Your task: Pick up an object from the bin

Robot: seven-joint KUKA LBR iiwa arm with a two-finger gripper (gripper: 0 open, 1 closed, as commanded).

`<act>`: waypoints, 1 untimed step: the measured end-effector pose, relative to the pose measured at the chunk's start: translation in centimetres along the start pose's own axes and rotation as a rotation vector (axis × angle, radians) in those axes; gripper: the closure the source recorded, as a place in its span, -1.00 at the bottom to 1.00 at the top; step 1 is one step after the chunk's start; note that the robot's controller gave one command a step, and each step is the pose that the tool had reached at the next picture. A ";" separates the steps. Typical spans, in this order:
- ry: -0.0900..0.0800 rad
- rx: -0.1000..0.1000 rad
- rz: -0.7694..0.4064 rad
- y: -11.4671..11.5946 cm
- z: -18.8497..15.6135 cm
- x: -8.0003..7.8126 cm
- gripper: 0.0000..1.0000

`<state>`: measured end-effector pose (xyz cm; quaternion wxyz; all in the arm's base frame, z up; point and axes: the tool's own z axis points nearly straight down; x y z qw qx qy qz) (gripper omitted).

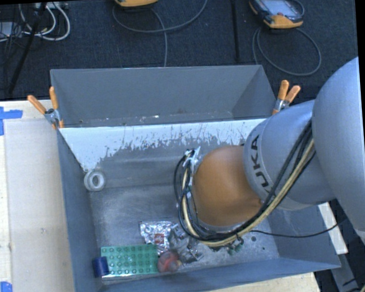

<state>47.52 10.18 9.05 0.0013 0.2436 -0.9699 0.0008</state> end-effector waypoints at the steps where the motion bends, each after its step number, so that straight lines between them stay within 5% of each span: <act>1: -0.002 -0.002 0.001 2.5 -0.4 -0.7 1.00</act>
Offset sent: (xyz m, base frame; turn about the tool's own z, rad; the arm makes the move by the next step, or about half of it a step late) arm -0.0055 0.0243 0.0048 0.0036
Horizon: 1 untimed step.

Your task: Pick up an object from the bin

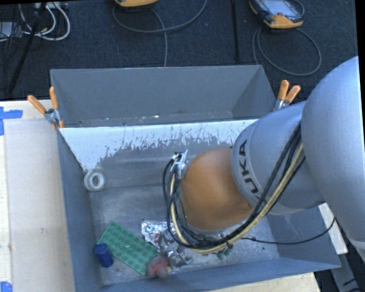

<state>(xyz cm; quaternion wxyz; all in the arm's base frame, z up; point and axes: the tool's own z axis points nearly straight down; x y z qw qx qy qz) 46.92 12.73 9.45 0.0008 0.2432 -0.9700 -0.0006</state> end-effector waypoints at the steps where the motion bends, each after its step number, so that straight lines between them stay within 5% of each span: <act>1: -0.009 0.005 -0.029 -3.7 -14.9 0.4 1.00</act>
Offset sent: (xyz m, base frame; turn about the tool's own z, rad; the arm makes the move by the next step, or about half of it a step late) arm 0.0117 -0.0342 0.1448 -0.0320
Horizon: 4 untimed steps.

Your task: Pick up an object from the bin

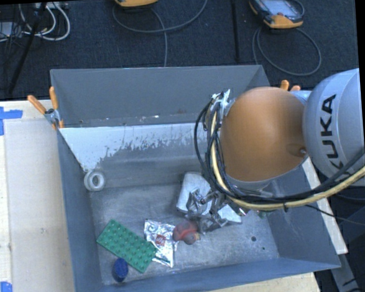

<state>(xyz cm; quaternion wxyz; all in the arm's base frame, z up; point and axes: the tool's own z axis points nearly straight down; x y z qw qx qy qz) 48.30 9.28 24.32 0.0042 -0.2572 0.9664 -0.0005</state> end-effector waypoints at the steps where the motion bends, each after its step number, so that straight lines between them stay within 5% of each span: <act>1: 0.016 -0.007 -0.038 -1.4 12.6 -1.3 1.00; 2: 0.005 -0.006 0.011 5.3 13.3 -8.3 1.00; 4: 0.001 -0.002 0.064 6.3 1.4 -9.8 1.00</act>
Offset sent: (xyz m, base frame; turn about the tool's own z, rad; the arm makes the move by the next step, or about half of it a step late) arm 0.0208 -0.0058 -0.1210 -0.0398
